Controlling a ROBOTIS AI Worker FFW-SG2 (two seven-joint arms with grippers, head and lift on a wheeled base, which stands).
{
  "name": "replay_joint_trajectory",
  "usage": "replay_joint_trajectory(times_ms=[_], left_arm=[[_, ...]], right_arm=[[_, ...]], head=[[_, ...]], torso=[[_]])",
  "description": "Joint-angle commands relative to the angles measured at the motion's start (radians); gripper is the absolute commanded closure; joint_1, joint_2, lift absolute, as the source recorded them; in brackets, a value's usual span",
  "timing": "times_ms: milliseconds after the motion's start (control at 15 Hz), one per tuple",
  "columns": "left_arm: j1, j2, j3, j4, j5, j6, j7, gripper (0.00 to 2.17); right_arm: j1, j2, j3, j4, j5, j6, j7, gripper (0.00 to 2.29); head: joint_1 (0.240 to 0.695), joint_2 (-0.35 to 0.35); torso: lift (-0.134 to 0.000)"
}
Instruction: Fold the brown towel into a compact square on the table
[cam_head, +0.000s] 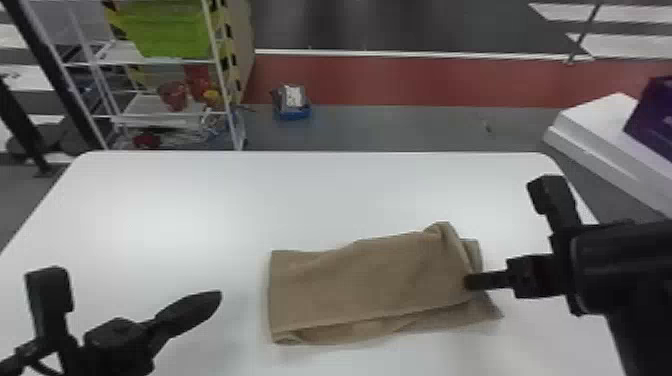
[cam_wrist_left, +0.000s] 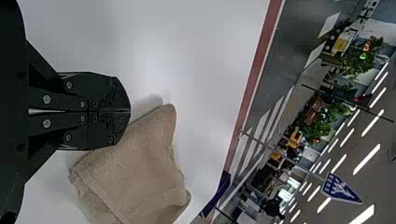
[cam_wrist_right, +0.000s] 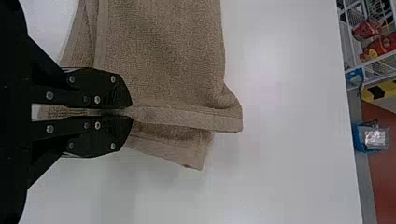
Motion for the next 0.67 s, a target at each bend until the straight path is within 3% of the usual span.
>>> replay_joint_trajectory(times_ms=[0, 600], left_arm=[[0.000, 0.001, -0.002, 0.001, 0.000, 0.000, 0.002, 2.14], [0.000, -0.001, -0.002, -0.007, 0.000, 0.012, 0.000, 2.14]], right_arm=[[0.005, -0.006, 0.011, 0.018, 0.011, 0.002, 0.000, 0.92], [0.028, -0.006, 0.014, -0.037, 0.008, 0.002, 0.029, 0.92]], head=[[0.695, -0.018], [0.695, -0.010]], torso=[[-0.124], [-0.124]])
